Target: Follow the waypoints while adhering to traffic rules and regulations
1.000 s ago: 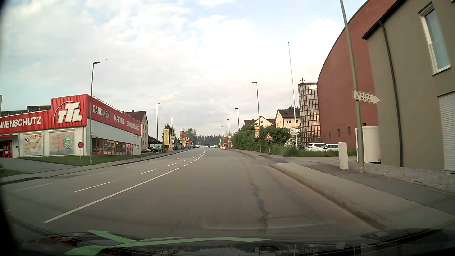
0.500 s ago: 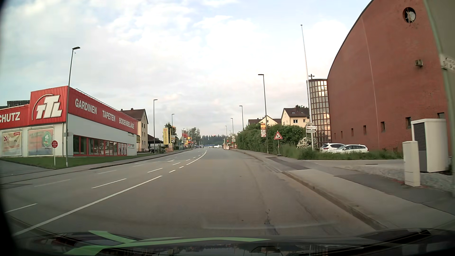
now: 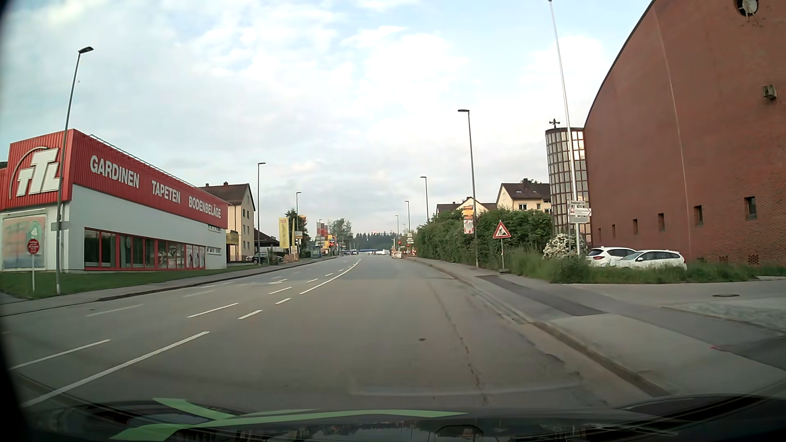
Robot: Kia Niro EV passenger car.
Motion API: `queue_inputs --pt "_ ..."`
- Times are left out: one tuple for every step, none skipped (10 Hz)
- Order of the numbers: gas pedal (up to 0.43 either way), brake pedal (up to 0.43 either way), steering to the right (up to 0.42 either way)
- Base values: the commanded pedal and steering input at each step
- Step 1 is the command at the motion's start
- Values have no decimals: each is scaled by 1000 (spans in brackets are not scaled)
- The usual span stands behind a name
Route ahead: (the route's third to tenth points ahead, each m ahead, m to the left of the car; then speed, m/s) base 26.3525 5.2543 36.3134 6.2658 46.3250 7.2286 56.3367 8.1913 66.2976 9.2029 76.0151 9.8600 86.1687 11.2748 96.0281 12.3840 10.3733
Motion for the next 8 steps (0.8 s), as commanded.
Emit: queue_inputs --pt "110 0 -15" --pt "110 0 -14" --pt "110 0 -12" --pt "110 0 -11" --pt "110 0 -11" --pt "110 0 -9" --pt "110 0 -9" --pt "110 0 -9"
